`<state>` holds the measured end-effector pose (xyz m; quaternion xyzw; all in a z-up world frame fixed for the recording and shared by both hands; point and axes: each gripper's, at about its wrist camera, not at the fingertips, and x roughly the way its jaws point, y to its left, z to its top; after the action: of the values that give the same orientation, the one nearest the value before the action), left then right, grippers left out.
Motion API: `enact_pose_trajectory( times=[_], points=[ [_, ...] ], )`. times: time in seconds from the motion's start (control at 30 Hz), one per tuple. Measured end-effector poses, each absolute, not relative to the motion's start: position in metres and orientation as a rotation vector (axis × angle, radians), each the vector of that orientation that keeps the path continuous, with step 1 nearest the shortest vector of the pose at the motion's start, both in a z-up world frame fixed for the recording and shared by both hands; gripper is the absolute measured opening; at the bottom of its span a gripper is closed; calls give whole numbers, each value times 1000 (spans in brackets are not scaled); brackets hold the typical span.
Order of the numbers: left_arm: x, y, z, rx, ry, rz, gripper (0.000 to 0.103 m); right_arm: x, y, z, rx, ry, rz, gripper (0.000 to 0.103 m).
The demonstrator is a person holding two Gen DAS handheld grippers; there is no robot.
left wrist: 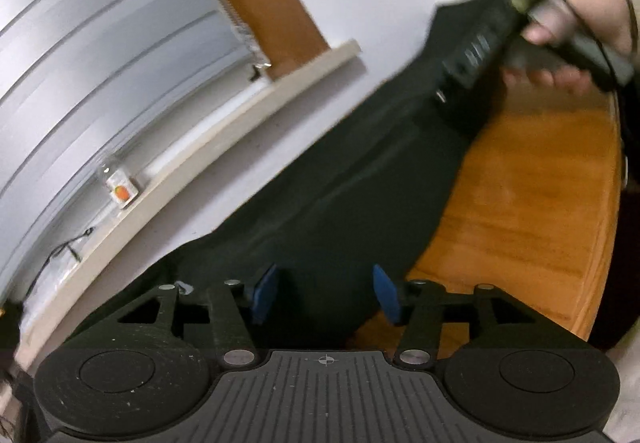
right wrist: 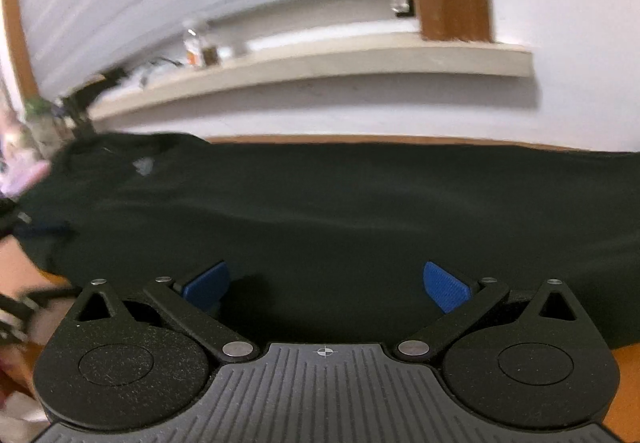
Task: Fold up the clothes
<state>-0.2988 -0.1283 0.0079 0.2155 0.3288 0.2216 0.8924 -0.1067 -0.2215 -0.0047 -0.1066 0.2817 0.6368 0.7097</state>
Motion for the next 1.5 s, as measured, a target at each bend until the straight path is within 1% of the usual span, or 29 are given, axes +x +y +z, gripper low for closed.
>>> enact_pose_trajectory(
  times=[0.03,0.1,0.17,0.3,0.37,0.43,0.47,0.5,0.57,0.6,0.7,0.83,0.87,0.93,1.03,1.13,1.23,1.37,1.4,1.43,1.47,1.5],
  points=[
    [-296,-130,5,468,693,455,59,-109,-223,-3,-213,631,1426,103],
    [-290,-133,-1,519,717,449,63,-115,-226,0,-185,632,1449,103],
    [-285,-134,-5,555,736,441,63,-120,-229,2,-197,623,1459,103],
    [-276,-133,-13,645,749,441,63,-138,-231,10,-289,516,1464,103],
    [-270,-133,-18,710,752,454,62,-146,-232,10,-300,496,1485,103],
    [-267,-130,-19,720,757,433,48,-152,-231,10,-308,485,1502,103],
    [-266,-127,-16,709,752,423,34,-156,-231,9,-315,476,1508,103],
    [-267,-123,-11,682,737,417,24,-160,-232,9,-329,461,1511,103],
    [-269,-112,6,603,687,411,18,-167,-235,13,-339,421,1514,103],
    [-272,-105,17,550,651,412,17,-171,-237,16,-337,397,1512,103],
    [-276,-77,51,428,575,423,16,-177,-242,25,-321,351,1522,103],
    [-265,-32,75,328,580,409,16,-180,-241,32,-305,342,1553,101],
    [-263,-21,78,298,590,396,16,-182,-237,31,-317,346,1565,94],
    [-259,-7,79,246,605,371,16,-186,-225,26,-338,380,1603,85],
    [-255,10,81,172,620,336,16,-192,-203,17,-369,445,1671,66],
    [-258,18,81,107,620,309,21,-203,-176,10,-425,459,1696,65],
    [-261,25,80,64,623,295,29,-208,-144,7,-458,496,1739,66],
    [-270,32,81,6,605,276,30,-216,-112,5,-463,522,1790,66],
    [-274,34,82,-14,597,268,34,-219,-107,6,-451,526,1811,66],
    [-279,36,85,-28,584,266,35,-222,-102,6,-446,522,1829,65],
    [-284,37,87,-40,571,264,38,-229,-99,6,-474,482,1834,64],
    [-289,38,90,-51,558,263,39,-234,-97,6,-492,457,1832,62]
  ],
)
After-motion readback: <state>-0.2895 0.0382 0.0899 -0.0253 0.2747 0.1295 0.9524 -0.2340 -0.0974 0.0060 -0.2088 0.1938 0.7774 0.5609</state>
